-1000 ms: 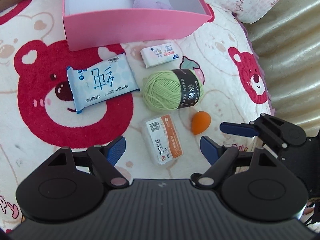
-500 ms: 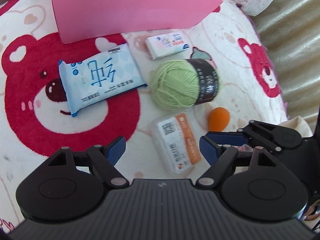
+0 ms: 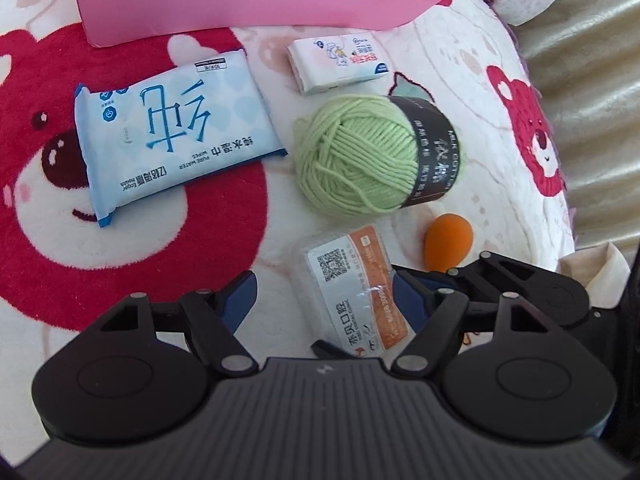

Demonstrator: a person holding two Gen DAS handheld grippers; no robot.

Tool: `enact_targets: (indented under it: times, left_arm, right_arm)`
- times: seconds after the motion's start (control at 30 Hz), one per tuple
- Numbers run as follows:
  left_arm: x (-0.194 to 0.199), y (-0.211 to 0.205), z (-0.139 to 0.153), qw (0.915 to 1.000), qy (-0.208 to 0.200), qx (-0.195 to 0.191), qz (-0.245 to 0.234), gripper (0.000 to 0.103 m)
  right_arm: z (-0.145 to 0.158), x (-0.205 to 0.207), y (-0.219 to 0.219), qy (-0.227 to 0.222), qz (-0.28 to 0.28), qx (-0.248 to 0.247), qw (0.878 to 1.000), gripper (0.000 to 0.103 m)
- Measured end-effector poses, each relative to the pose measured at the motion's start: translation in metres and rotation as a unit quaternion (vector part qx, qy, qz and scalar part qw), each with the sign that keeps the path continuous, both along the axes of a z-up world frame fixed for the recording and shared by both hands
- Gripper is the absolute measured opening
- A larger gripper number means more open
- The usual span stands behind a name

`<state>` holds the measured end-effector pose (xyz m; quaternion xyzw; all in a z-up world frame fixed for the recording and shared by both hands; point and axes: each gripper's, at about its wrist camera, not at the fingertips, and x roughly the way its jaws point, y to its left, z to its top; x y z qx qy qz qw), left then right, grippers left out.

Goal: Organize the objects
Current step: 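Close the left gripper on the clear plastic box with orange label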

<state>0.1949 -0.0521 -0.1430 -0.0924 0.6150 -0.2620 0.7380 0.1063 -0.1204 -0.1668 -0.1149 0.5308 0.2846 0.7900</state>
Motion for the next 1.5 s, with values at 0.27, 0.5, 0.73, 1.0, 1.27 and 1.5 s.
enact_targets:
  times: [0.27, 0.5, 0.73, 1.0, 1.27, 1.5]
  left_arm:
    - [-0.006, 0.011, -0.005, 0.9994, 0.022, 0.021, 0.019, 0.059]
    - [-0.004, 0.041, 0.004, 0.9971, 0.01, 0.018, 0.073, 0.049]
    - [0.002, 0.04, 0.0, 0.9968, -0.003, 0.039, 0.069, 0.047]
    - [0.001, 0.035, -0.001, 0.9952, -0.002, 0.03, 0.093, 0.047]
    - [-0.008, 0.034, -0.016, 0.988, 0.061, -0.033, 0.138, 0.044]
    - [-0.02, 0.034, -0.012, 0.985, 0.071, -0.017, 0.156, 0.044]
  right_arm:
    - [0.002, -0.015, 0.017, -0.019, 0.081, -0.02, 0.996, 0.069]
    - [0.006, -0.016, 0.037, -0.042, 0.23, -0.037, 0.972, 0.069]
    - [-0.011, -0.015, 0.017, -0.05, 0.172, -0.064, 0.982, 0.081]
    - [-0.006, 0.009, -0.018, -0.001, 0.038, -0.065, 0.997, 0.08]
    - [-0.004, 0.011, -0.025, 0.007, 0.048, -0.02, 0.999, 0.059]
    - [-0.006, 0.011, 0.002, -0.006, 0.083, -0.013, 0.996, 0.073]
